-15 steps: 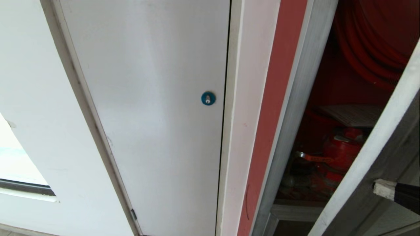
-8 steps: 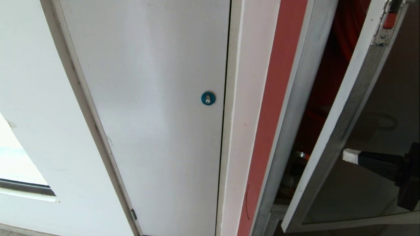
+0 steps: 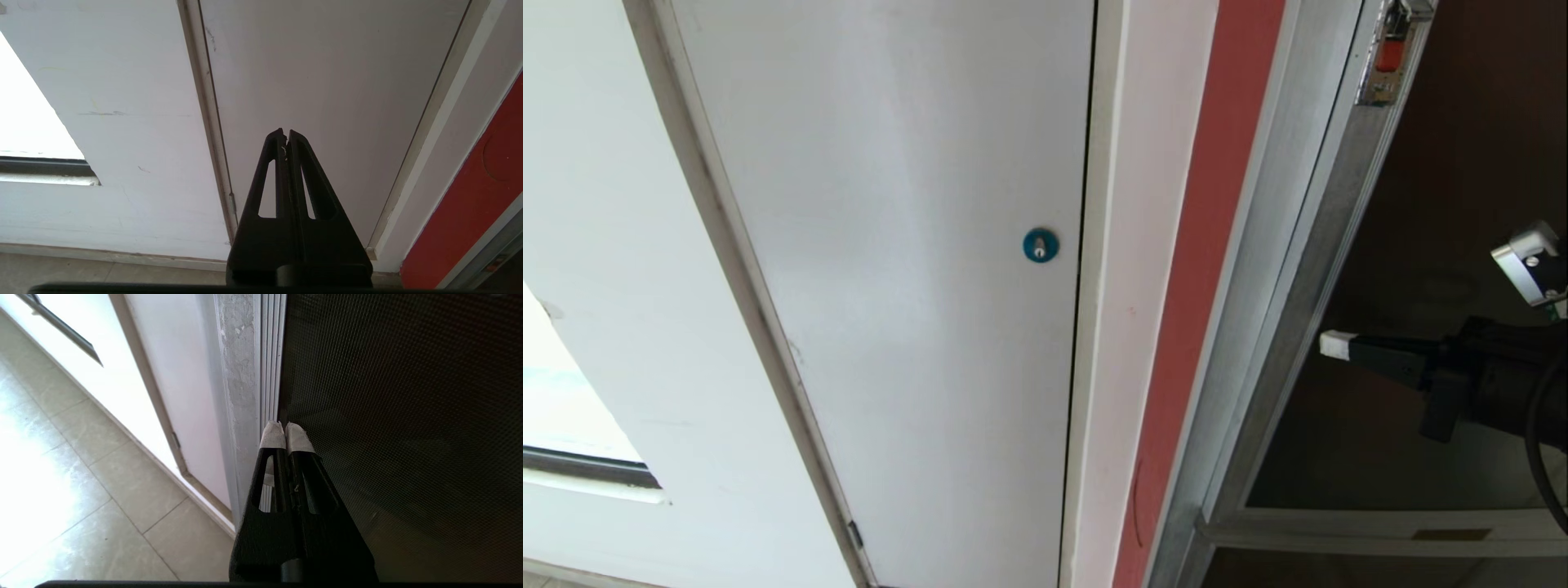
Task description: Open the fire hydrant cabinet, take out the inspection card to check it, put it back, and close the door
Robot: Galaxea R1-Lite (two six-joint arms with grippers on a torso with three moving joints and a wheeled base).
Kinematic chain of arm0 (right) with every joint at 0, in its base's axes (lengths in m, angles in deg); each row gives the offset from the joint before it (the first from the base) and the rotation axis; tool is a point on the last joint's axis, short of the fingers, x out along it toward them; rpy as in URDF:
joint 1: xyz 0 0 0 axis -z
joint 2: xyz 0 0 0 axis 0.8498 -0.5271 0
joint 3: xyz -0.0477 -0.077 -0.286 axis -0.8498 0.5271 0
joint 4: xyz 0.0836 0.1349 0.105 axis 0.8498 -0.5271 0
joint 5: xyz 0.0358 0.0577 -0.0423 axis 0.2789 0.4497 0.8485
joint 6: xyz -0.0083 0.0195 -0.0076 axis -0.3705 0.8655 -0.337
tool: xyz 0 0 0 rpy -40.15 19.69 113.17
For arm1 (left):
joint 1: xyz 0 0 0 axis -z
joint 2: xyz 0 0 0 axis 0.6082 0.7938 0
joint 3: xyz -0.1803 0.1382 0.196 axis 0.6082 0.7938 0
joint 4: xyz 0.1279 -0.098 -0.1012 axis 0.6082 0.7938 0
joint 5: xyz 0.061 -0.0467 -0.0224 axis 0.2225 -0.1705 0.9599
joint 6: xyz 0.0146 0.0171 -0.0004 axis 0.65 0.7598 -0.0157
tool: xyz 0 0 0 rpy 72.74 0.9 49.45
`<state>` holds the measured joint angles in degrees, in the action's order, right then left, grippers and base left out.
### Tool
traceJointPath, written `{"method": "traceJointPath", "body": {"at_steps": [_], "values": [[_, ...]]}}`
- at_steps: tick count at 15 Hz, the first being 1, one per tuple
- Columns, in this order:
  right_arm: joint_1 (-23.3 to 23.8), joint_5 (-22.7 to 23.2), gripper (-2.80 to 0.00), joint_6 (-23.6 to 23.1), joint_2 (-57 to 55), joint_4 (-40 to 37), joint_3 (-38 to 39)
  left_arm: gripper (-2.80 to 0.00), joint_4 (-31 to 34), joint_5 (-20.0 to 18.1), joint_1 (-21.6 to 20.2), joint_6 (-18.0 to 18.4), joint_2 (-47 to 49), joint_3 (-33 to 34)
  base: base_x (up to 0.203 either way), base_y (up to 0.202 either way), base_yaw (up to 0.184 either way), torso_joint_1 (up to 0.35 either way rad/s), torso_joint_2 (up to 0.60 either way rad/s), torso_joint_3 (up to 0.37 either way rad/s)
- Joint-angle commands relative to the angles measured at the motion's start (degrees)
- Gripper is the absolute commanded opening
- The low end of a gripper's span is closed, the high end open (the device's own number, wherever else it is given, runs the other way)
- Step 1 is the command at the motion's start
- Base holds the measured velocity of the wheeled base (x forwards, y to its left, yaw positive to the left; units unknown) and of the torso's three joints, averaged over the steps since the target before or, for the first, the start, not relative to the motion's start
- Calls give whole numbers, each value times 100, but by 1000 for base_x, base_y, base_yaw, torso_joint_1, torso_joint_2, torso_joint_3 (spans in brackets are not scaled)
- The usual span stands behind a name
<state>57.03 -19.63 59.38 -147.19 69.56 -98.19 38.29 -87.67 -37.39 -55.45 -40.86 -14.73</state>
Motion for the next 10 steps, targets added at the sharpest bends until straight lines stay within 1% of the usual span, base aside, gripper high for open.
{"method": "traceJointPath", "body": {"at_steps": [1,3,10], "values": [[2,-101,-280,-6,-349,153,-46,-280,-3,0,1,2,7,35,0,0,0,0,0,0],[2,-176,-280,-6,-442,284,-75,-280,-3,0,1,2,1,35,0,0,0,0,0,0],[2,-278,-280,-6,-415,293,-82,-280,-3,0,1,2,7,35,0,0,0,0,0,0]]}}
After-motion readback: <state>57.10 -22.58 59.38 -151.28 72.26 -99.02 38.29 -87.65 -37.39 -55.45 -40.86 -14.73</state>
